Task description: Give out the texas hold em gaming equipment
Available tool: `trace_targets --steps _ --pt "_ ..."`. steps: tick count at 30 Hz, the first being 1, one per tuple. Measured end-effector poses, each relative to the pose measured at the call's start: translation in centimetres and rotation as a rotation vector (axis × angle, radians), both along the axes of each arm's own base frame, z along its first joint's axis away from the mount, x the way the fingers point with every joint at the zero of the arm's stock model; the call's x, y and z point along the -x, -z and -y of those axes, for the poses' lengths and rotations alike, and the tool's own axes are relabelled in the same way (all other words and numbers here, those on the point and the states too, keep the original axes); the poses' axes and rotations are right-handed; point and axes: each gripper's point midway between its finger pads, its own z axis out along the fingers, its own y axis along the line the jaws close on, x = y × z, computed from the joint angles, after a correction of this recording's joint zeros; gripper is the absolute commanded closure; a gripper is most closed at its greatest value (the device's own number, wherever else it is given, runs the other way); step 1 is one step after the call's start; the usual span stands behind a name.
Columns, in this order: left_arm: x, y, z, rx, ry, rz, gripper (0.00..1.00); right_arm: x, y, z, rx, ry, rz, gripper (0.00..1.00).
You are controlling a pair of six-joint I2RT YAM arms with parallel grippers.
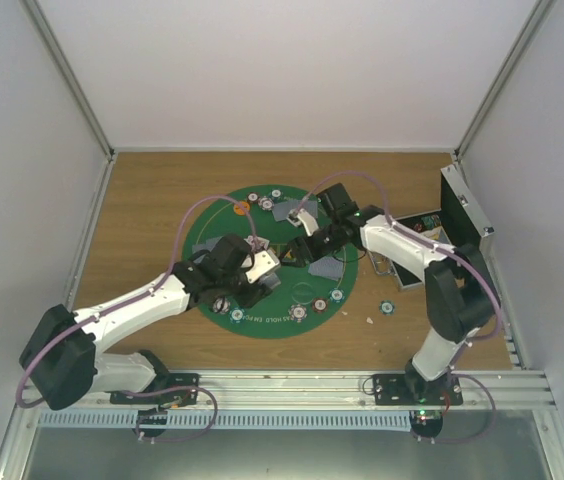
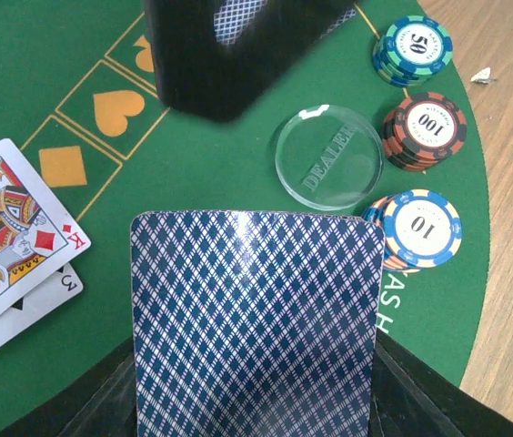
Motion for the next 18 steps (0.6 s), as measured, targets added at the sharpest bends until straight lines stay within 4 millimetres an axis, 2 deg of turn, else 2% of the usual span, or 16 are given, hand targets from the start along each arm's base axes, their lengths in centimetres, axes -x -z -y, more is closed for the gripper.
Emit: trace_targets --steps 4,9,18 --pt "0.1 0.1 0.1 -0.002 0.008 -0.003 0.44 1.4 1.0 -1.6 0.003 -0.068 -0.047 0.34" --pt "0.2 0.1 0.2 -0.002 0.011 -0.002 0.44 2.0 1.3 -3.0 0.010 -0.122 -0.057 0.37" --pt "0.2 0.2 0.3 -0.004 0.015 -0.004 0.44 3.1 2.7 -3.2 0.047 -0.174 -0.083 0.39"
